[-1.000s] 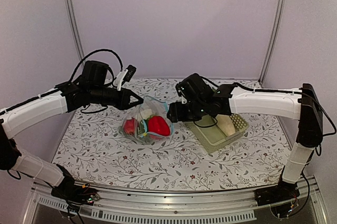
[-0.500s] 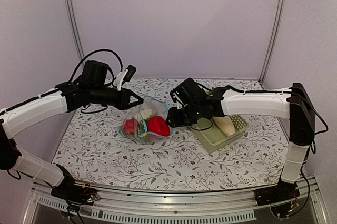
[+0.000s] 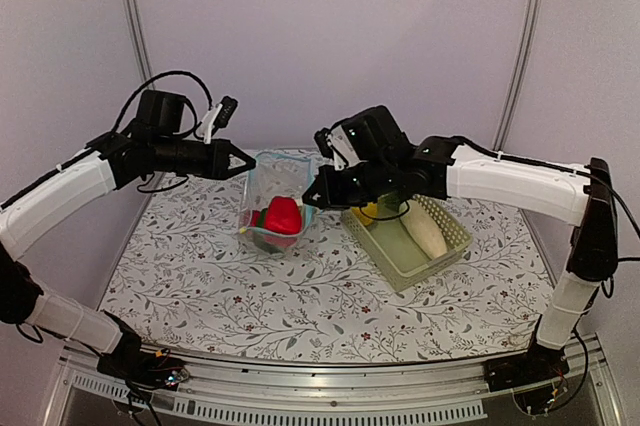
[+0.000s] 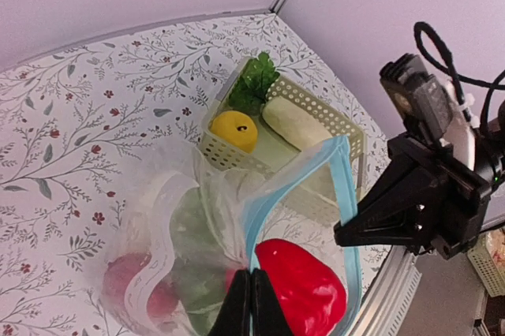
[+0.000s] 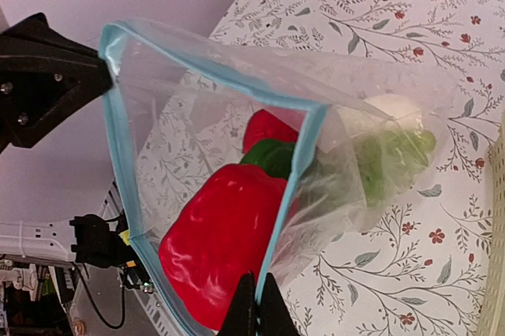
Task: Place the food in the zip-top bag and seal the zipper
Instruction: Adjust the zipper food storage bag at the center of the board.
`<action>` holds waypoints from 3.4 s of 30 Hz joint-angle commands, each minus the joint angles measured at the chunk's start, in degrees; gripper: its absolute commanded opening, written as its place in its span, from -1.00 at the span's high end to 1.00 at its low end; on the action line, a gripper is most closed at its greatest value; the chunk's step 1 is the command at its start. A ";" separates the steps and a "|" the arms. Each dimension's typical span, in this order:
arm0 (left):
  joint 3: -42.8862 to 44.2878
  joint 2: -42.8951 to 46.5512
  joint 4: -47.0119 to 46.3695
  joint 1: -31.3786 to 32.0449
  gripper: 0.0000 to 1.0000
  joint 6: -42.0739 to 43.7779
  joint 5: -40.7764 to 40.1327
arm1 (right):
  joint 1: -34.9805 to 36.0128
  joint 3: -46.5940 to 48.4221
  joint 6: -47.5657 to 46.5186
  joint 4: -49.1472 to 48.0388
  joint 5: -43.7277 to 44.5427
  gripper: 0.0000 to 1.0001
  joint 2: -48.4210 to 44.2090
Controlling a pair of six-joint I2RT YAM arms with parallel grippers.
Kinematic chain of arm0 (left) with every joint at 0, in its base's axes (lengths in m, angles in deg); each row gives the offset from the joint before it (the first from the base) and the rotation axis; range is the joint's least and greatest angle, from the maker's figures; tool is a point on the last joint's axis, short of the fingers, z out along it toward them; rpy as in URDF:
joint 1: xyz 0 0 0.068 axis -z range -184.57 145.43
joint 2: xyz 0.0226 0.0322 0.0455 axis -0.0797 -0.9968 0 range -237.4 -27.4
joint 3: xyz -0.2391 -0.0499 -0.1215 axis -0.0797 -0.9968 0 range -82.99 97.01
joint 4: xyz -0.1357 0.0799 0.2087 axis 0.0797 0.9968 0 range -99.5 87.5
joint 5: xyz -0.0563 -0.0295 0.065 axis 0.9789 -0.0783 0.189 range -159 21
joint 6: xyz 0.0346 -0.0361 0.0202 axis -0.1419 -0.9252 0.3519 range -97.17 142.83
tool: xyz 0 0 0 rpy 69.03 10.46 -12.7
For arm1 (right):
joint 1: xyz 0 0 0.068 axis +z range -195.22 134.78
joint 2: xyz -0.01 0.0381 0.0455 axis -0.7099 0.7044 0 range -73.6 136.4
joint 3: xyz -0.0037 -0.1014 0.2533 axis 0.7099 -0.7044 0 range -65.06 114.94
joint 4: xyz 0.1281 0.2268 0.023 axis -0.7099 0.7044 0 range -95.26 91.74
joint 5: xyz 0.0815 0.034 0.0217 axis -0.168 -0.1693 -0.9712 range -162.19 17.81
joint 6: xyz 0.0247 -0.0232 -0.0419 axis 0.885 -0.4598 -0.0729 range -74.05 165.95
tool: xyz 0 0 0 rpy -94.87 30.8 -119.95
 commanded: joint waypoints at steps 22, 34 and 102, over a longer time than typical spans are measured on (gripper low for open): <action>-19.59 18.69 0.01 10.66 -0.88 -2.43 -8.39 | -2.60 -4.74 15.85 -9.33 2.06 1.00 -3.12; -28.72 21.20 -2.92 16.11 -0.27 -8.92 -16.25 | -3.17 -3.51 15.37 -9.46 0.70 1.00 -1.99; -6.36 10.74 8.16 15.93 1.00 21.51 -19.73 | -8.67 -8.64 -0.54 17.21 24.60 -0.91 -22.17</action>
